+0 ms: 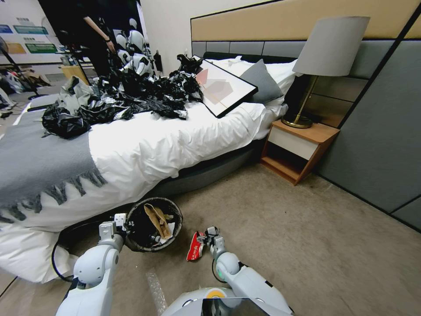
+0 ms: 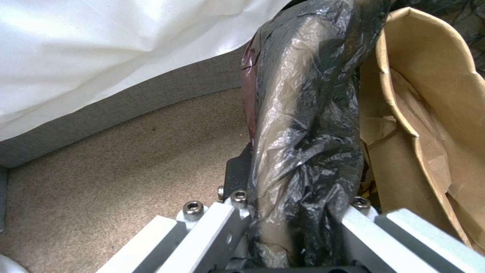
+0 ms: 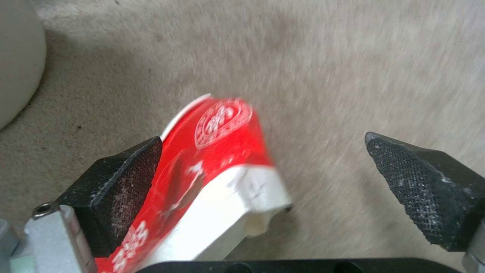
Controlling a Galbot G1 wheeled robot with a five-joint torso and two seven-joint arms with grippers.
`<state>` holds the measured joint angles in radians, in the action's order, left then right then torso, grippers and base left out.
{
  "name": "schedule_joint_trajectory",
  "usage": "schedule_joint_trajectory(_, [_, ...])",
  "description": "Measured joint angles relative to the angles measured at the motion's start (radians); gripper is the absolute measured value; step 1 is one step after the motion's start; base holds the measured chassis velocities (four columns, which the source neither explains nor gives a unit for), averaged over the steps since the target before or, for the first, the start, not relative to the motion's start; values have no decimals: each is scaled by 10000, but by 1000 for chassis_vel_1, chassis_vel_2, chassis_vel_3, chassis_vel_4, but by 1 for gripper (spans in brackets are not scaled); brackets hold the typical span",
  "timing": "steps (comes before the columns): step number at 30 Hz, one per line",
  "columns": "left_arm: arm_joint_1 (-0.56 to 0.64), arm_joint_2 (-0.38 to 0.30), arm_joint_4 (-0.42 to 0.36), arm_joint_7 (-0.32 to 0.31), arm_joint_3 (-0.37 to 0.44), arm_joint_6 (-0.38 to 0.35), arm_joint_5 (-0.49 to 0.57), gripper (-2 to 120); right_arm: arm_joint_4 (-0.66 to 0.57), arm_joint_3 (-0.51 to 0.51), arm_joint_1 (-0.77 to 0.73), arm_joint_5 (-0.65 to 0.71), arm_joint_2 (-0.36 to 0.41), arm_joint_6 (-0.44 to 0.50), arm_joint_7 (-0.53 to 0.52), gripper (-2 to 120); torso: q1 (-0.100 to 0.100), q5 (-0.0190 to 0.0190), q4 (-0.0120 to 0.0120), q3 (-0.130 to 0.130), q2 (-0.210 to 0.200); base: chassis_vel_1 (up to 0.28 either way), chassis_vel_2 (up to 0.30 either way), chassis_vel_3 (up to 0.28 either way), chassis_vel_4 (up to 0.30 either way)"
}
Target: Pick up the trash bin, then pick up the garbage from the floor and place it into the trash bin.
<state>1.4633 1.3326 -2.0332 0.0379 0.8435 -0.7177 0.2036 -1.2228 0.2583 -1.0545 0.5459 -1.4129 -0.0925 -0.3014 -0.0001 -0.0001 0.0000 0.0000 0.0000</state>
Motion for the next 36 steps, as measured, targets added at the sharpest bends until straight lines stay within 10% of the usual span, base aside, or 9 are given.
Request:
schedule_joint_trajectory(24, [18, 1, 57, 14, 36, 44, -12, 0, 455, 152, 57, 1453, -554, -517, -552, 100, 1, -19, -2, -2, 6, 0, 0, 0, 0])
schedule_joint_trajectory(36, [-17, -3, 90, 17, 9, 44, 4, 0, -27, 156, -48, 1456, -405, -798, -734, 88, 2, 34, 10, 2, -1, 0, 0, 0, 0])
